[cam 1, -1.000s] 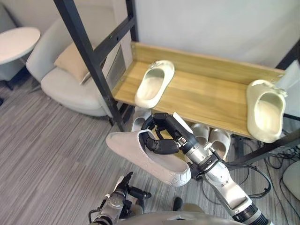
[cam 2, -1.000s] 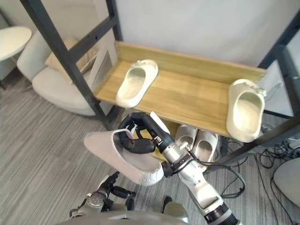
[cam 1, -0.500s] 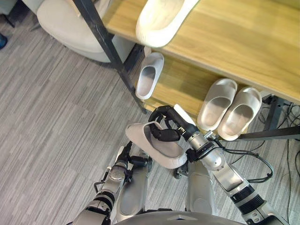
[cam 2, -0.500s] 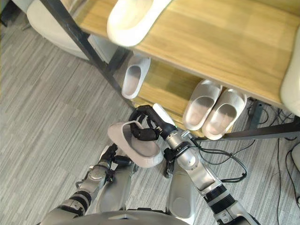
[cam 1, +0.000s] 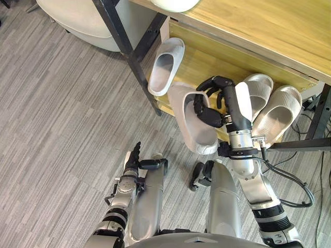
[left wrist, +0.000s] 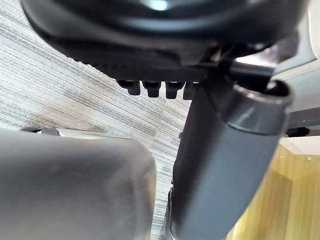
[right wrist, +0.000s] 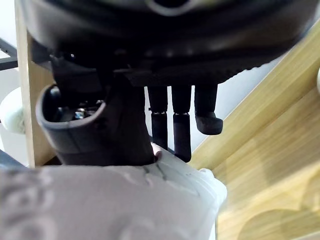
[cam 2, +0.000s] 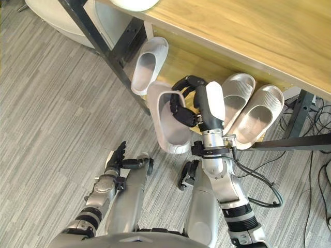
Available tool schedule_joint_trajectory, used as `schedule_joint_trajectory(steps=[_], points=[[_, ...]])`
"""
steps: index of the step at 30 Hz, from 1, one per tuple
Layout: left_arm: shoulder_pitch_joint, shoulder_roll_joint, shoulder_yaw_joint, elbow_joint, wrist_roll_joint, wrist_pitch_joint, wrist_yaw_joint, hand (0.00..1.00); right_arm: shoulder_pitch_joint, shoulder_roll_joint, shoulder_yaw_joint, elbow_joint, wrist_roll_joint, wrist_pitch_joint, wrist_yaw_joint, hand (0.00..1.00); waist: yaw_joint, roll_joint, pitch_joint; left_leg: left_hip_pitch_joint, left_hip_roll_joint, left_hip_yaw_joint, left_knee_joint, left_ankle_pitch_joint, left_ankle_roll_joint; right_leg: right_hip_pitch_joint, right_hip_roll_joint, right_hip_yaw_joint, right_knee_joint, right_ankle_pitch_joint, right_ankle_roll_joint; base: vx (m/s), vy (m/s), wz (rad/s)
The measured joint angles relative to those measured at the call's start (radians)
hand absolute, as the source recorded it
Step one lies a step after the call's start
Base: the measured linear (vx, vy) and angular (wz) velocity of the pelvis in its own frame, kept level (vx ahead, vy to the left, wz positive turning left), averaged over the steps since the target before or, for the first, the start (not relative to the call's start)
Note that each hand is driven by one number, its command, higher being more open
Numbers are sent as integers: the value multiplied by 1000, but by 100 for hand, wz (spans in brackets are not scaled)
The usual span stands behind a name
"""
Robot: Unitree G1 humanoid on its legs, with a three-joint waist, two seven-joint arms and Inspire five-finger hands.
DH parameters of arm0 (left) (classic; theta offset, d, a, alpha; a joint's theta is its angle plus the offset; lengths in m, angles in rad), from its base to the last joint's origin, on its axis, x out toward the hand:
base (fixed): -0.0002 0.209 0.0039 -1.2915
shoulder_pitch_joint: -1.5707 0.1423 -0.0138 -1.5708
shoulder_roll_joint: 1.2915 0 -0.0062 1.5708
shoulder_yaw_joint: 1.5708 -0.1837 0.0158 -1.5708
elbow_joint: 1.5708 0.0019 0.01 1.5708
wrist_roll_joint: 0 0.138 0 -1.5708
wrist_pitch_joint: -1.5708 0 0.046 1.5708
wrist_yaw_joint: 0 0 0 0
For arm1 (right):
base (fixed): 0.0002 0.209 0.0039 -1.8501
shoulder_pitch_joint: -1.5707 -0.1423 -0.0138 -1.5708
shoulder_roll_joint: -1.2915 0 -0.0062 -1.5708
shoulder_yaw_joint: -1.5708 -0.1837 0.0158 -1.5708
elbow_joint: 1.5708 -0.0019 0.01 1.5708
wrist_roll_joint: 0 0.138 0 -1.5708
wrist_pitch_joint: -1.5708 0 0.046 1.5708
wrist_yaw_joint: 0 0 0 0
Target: Organize the slippers on the shoe rack
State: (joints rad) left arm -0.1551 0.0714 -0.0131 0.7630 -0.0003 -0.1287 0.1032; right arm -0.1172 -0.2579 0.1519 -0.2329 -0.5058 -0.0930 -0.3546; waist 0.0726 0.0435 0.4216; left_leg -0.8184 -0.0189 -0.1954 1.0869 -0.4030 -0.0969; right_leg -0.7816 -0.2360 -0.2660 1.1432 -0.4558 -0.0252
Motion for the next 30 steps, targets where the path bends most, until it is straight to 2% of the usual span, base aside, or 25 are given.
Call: schedule_joint_trajectory(steps=[6, 10, 16, 24, 30], points=[[15, -1, 2, -40, 0, -1, -1, 100, -11, 25, -57, 1, -16, 47, -62, 0, 18, -6, -4, -24, 13, -1, 21, -9, -9, -22, 9, -3, 15, -3, -6, 24, 4, -3], [24, 0, 5, -53, 0, -1, 0, 100, -53, 25, -61, 28, -16, 51, -90, 0, 21, -13, -9, -31, 14, 0, 22, -9, -9, -32, 8, -3, 20, -3, -7, 0, 0, 0], [42, -2, 10, -84, -5, -4, 0, 100, -207, 13, -76, 204, -10, 84, -130, 0, 37, -26, -26, -63, 12, -3, 38, -8, -11, -62, 3, -6, 40, -8, -14, 1, 2, 1], [88, -13, -14, -187, -38, -47, -2, 100, -424, -77, -58, 432, 10, 96, -135, 0, 80, -33, -31, -150, -11, -14, 65, 1, -26, -150, -23, -12, 90, -17, -26, 11, 3, 9], [133, -9, -47, -278, -74, -75, -7, 100, -550, -140, -42, 540, 40, 98, -139, 0, 97, -35, -30, -228, -33, -33, 77, 14, -34, -217, -44, -28, 113, -21, -29, 14, 11, 13]])
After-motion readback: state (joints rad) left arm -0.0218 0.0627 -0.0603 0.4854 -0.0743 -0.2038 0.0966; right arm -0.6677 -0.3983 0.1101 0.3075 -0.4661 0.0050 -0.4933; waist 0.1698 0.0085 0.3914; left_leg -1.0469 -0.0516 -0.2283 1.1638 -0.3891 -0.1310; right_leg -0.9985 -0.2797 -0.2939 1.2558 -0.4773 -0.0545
